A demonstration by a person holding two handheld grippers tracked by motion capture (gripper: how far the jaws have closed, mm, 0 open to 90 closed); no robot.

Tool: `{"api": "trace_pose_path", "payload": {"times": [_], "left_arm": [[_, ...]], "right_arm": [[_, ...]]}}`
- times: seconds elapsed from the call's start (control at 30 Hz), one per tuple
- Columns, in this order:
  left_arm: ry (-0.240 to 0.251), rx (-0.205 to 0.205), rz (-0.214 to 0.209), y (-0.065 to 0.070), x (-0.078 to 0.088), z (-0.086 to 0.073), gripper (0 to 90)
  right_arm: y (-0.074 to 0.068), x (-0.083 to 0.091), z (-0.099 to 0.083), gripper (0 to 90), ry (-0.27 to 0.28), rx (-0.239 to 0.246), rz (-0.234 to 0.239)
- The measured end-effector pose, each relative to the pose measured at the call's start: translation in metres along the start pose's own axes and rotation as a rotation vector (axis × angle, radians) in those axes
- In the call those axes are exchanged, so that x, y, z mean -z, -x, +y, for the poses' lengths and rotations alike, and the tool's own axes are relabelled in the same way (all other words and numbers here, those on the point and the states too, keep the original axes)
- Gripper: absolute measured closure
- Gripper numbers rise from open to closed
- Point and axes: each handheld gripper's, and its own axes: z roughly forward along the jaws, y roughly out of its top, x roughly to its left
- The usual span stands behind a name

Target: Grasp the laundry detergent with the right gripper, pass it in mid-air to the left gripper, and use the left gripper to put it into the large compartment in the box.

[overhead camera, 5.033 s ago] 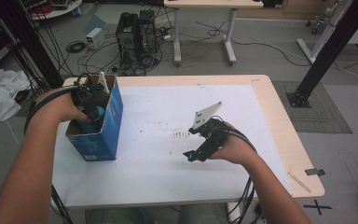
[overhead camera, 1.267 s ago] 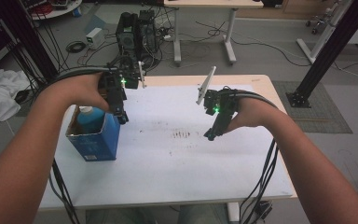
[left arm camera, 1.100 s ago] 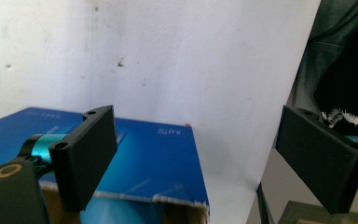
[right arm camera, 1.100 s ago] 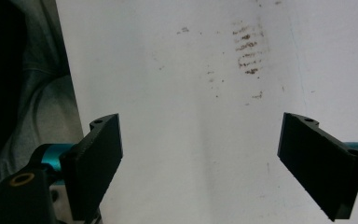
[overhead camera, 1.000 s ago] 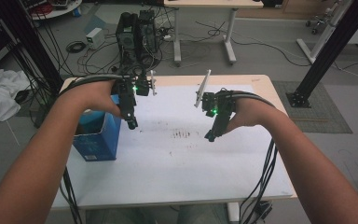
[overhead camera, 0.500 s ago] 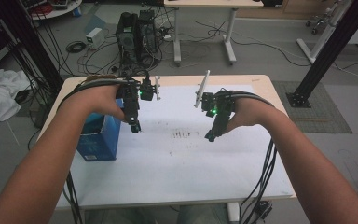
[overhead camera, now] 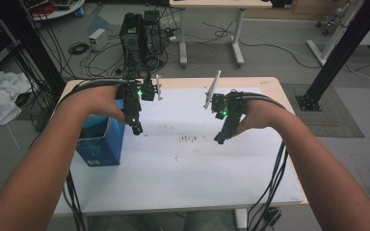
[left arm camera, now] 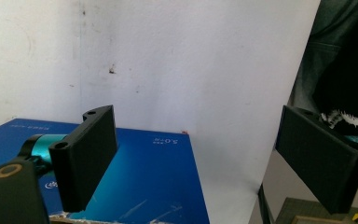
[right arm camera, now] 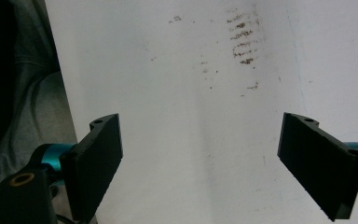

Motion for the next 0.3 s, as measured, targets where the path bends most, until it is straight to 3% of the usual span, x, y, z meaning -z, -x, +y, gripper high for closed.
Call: {"api": "trace_pose_path", "payload": {"times": [0.3], "left_arm": [[0.001, -0.009, -0.001, -0.0003, 0.0006, 0.002, 12.6]], "right_arm": [[0.0019, 0.0013, -0.0018, 13.1, 0.001, -0.011, -0.001]]}}
